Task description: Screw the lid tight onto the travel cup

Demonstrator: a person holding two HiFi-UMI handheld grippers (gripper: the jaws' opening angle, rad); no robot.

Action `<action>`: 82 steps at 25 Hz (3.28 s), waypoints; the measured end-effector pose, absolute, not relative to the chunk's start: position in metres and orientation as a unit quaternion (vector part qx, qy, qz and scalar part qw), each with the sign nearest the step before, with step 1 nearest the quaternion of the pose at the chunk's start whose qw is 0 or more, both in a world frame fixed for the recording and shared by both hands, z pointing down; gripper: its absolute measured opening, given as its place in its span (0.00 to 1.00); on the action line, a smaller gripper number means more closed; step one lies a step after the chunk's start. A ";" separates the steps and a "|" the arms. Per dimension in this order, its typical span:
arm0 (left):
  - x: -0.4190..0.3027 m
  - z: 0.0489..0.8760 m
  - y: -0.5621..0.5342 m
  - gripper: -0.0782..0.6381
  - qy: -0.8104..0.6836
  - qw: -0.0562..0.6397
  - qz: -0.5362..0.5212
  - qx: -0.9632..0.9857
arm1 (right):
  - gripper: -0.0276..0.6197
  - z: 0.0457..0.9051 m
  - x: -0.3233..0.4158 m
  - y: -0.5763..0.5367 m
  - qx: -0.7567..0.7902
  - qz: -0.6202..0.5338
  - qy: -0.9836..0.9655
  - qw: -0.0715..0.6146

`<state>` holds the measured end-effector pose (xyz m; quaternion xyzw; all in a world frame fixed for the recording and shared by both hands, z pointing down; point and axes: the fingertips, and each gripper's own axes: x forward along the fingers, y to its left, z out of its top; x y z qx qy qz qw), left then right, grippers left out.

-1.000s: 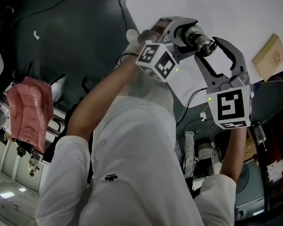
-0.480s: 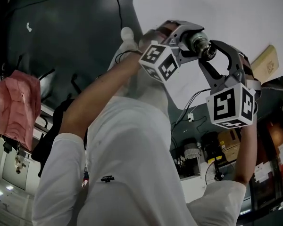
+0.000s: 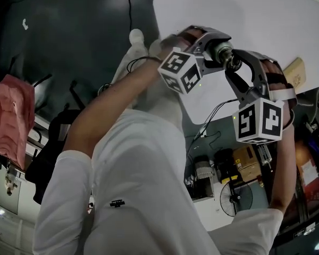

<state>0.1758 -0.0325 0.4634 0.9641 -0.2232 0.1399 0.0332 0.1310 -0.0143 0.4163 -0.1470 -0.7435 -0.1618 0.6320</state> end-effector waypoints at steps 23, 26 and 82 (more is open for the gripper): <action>0.176 0.462 -0.032 0.60 -0.222 0.032 0.136 0.965 | 0.41 0.424 0.127 -0.019 -0.139 -0.059 -0.770 0.620; 0.176 0.463 -0.032 0.60 -0.221 0.032 0.136 0.965 | 0.41 0.425 0.127 -0.022 -0.101 -0.031 -0.783 0.613; 0.175 0.462 -0.032 0.60 -0.220 0.031 0.137 0.965 | 0.39 0.424 0.132 -0.014 -0.201 -0.150 -0.749 0.613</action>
